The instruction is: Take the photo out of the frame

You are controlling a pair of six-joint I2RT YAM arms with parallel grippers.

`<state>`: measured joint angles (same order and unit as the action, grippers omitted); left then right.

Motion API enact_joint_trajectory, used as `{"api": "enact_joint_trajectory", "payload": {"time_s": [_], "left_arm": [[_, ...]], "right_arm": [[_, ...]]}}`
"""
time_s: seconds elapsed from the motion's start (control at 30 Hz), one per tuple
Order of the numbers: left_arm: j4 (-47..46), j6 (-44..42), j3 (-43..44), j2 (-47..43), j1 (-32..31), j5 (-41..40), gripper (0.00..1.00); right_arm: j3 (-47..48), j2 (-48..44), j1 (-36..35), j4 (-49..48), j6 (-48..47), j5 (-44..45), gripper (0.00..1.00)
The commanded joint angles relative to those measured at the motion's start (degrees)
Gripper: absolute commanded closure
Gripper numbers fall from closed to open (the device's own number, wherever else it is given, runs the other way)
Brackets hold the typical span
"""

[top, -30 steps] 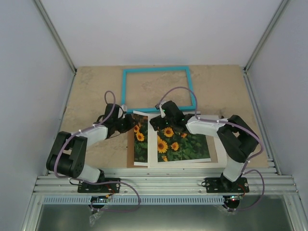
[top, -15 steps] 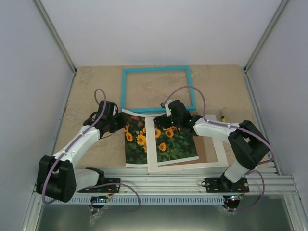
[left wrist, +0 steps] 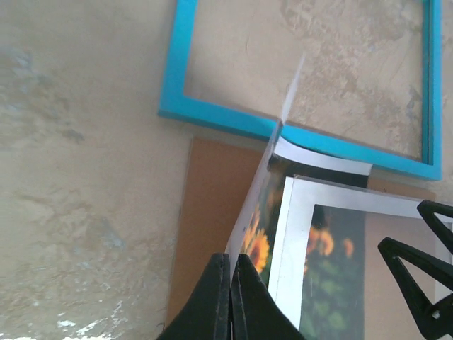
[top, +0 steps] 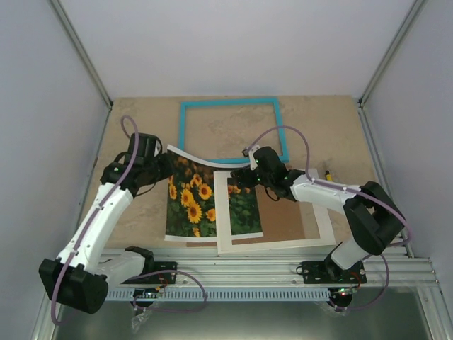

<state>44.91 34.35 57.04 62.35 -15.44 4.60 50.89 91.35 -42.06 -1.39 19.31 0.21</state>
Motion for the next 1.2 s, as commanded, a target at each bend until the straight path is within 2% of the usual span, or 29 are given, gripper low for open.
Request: {"api": "enact_joint_trajectory", "payload": {"time_s": [0.0,0.4,0.63,0.9,1.17], "left_arm": [[9.03,-3.34,6.54,-2.73,-0.11,-5.50,1.00],[19.84,-9.30,24.25,-2.49,-0.11,-11.27,1.00],[22.34,-10.73,36.50,0.08,-0.11,-8.53,1.00],[20.92,-8.75,46.94,5.13,-0.11,-5.43,1.00],[13.75,-5.29,50.53,8.69,-0.11,3.51,1.00]], "right_arm": [[-1.88,-2.86,1.02,-0.96,0.04,3.05,0.02],[-5.37,-7.55,3.06,-2.67,2.10,7.30,0.03],[-7.59,-10.77,4.47,-3.62,3.26,8.82,0.02],[-9.68,-15.08,5.24,-3.97,4.05,12.13,0.02],[-11.20,-18.90,5.93,-4.02,4.42,14.68,0.02]]}}
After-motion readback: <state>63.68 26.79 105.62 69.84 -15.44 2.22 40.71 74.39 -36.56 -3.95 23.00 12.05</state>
